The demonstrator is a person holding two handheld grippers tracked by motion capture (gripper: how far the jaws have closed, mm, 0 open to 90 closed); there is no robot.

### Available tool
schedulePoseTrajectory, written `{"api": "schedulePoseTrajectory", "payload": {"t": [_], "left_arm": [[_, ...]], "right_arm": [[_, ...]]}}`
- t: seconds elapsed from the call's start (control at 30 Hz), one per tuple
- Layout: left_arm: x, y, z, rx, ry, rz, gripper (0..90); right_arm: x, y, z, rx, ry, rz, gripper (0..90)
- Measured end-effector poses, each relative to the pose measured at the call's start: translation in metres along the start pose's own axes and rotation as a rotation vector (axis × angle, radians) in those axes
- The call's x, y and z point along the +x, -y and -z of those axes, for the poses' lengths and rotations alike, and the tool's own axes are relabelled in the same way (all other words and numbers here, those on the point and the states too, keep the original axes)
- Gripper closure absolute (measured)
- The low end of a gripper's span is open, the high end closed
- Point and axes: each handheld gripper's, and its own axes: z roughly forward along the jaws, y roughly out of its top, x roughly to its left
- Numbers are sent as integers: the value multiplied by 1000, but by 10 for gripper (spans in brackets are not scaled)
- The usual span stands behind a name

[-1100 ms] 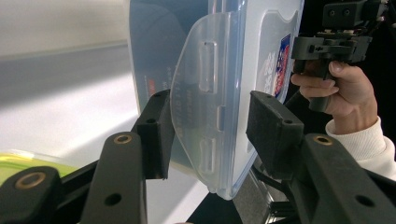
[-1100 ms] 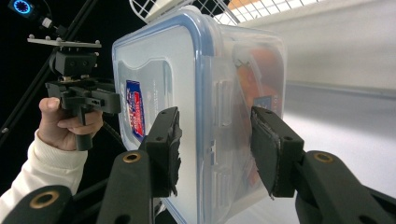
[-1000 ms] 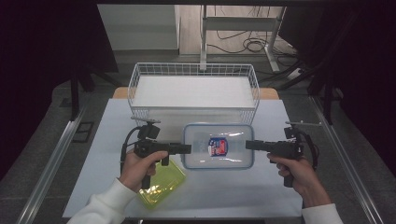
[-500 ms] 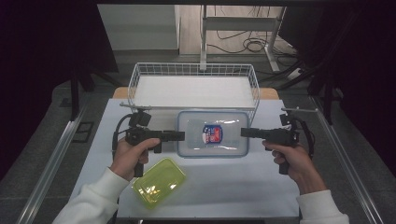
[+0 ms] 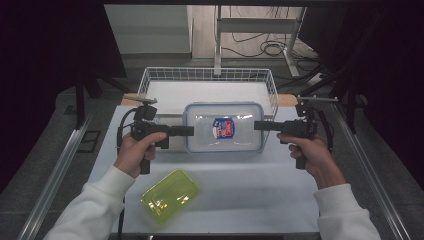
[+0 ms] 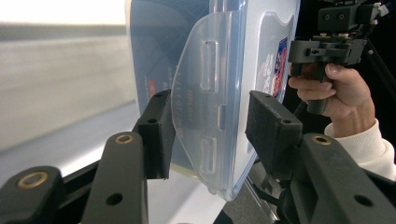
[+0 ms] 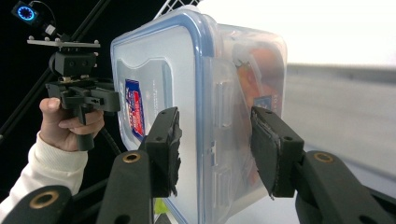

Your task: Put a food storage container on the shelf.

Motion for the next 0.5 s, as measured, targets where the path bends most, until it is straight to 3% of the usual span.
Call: {"api": "schedulePoseTrajectory", "payload": {"t": [0.23,0.5], "left_arm": [[6,-21,11,-10,0,-8,525],[12,-39,19,-17,4,-17,525]], "right_arm": [[6,-28,-9,1,3,12,537],[11,-47,-19,-6,5,26,536]]}}
